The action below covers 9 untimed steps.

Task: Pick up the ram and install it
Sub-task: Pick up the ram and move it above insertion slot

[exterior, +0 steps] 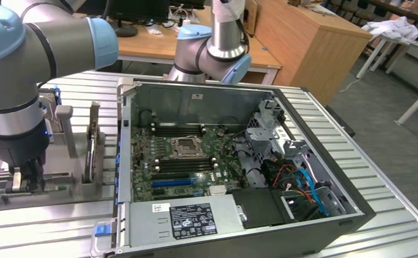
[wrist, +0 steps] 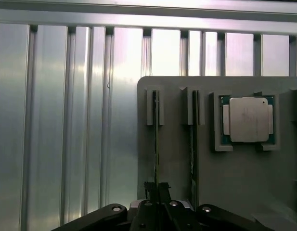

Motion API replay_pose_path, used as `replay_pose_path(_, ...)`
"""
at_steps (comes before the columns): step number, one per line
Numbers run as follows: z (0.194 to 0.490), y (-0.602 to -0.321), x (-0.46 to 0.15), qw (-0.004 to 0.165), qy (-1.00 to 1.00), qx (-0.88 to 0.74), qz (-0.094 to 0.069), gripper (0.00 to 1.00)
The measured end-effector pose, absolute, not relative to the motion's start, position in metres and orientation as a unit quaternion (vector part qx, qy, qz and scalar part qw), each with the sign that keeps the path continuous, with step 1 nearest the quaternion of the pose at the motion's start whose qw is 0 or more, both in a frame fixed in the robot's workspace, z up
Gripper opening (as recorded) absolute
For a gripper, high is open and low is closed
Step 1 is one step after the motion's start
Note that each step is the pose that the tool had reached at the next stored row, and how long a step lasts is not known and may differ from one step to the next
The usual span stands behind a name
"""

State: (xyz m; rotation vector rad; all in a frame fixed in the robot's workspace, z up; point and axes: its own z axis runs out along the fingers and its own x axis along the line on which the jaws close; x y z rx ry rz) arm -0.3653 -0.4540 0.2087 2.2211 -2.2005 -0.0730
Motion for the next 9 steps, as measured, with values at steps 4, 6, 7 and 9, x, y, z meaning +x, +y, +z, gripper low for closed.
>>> replay_pose_path(4, 0.219, -0.454, -0.365, 0.007, -0.704, 0.710, -0.023, 0.12)
replay_pose_path(6, 0.224, -0.454, -0.365, 0.007, -0.704, 0.710, -0.023, 0.12)
replay_pose_path(7, 0.227, -0.454, -0.365, 0.007, -0.704, 0.710, -0.023, 0.12)
replay_pose_path(9, 0.233, -0.454, -0.365, 0.007, -0.704, 0.710, -0.023, 0.12)
